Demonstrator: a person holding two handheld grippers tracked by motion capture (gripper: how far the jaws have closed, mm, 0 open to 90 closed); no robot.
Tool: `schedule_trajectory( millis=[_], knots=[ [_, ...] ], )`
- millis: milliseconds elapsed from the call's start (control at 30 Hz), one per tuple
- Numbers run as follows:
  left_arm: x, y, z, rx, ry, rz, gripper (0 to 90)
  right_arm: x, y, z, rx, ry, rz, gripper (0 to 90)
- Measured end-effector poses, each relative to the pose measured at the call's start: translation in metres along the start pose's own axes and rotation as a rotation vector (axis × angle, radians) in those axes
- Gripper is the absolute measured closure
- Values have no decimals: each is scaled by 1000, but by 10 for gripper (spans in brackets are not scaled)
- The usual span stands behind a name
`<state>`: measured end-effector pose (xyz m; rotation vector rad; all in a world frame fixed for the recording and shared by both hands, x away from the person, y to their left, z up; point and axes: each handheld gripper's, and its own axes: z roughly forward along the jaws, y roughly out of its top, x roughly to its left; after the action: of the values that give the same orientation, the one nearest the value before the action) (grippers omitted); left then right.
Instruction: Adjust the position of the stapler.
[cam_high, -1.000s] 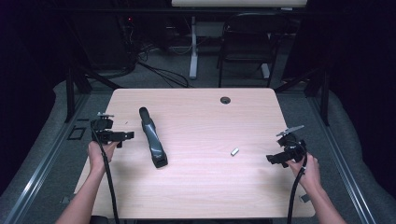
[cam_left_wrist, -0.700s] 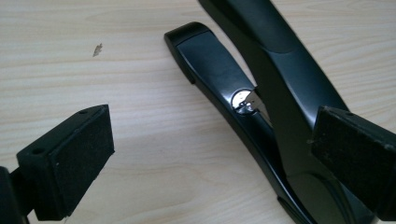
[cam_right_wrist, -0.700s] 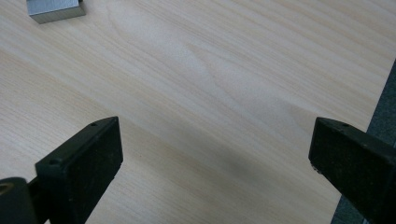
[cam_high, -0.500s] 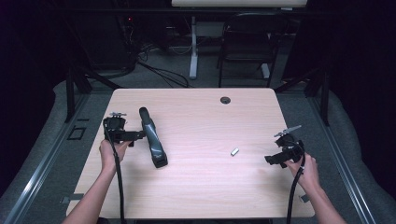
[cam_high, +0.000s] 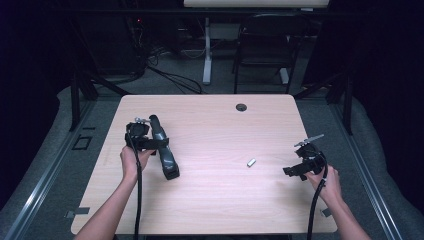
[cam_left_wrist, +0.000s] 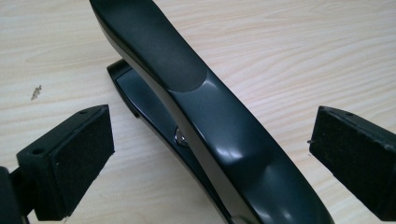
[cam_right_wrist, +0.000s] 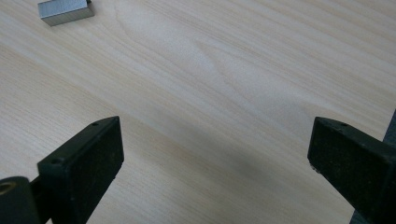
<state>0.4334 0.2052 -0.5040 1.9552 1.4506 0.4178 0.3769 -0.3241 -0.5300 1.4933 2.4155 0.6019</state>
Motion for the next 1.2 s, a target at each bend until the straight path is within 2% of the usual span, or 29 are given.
schedule_trajectory(
  millis=[267, 433, 633, 767, 800, 867, 967, 1200],
  knots=[
    [-6, 2, 13, 34, 1, 10, 0, -1, 0, -2, 3, -18, 3, 34],
    [-8, 2, 22, 72, 28, 3, 19, 0, -2, -6, -17, -35, 8, 37],
    [-10, 2, 28, 90, 36, 5, 109, -2, -3, -5, -19, -29, 20, 35],
    [-11, 2, 30, 104, 28, 21, 197, -3, -4, -6, -18, -25, 17, 36],
    [-9, 1, 31, 107, 14, 12, 213, -3, -4, -6, -18, -27, 17, 35],
    [-7, 0, 31, 107, -8, -4, 224, -3, -4, -6, -16, -26, 20, 36],
    [-6, 0, 31, 101, -10, -16, 231, -3, -4, -5, -7, -23, 18, 36],
    [-3, -2, 31, 96, -47, -44, 247, -2, -4, -6, -2, -31, 11, 37]
  ],
)
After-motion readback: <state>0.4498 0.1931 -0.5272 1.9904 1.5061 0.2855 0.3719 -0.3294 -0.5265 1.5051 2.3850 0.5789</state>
